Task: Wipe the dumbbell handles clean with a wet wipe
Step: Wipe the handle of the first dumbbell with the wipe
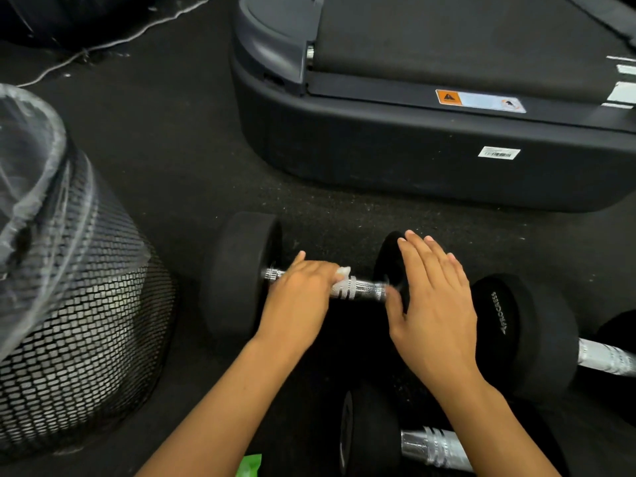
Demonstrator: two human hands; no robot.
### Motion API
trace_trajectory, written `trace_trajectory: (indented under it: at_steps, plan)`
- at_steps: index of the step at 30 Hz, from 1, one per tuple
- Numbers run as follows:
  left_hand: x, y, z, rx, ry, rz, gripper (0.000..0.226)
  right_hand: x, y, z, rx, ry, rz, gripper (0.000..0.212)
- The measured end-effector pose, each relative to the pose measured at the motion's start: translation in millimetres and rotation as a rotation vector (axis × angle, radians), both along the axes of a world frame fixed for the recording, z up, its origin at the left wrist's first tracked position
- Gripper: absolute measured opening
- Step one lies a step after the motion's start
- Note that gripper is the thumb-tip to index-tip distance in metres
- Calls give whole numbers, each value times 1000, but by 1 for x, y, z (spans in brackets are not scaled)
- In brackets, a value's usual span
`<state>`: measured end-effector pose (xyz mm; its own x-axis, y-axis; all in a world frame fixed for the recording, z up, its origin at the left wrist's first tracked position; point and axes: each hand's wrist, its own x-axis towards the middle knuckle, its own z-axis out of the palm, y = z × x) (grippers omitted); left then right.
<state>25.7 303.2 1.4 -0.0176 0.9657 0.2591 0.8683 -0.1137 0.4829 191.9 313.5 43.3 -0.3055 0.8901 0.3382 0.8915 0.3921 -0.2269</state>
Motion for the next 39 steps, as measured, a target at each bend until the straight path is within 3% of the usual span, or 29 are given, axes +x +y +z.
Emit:
trace_trajectory:
  at_steps: [4, 7, 11, 17, 21, 24, 29, 39]
  plan:
    - [2, -17, -7, 34, 28, 5, 38, 0, 2, 2, -1, -5, -2, 58]
    - [6, -7, -4, 33, 13, -76, 38, 0, 3, 0, 7, 1, -5, 58]
    - [4, -1, 1, -29, -13, -13, 23, 0, 5, 0, 13, 7, -4, 54]
    - [7, -2, -1, -3, 51, -117, 38, -1, 3, -1, 39, 8, -8, 54]
    - [7, -6, 3, -21, 35, -19, 39, 0, 3, -1, 36, 7, -5, 54]
    - [15, -7, -1, 35, 53, -68, 39, 0, 3, -1, 31, 6, -3, 55]
    - [8, -3, 2, -44, 53, 26, 22, 1, 5, -1, 25, -2, 1, 54]
    - [8, -17, -11, 38, 72, 90, 39, 1, 4, -1, 37, 6, 1, 56]
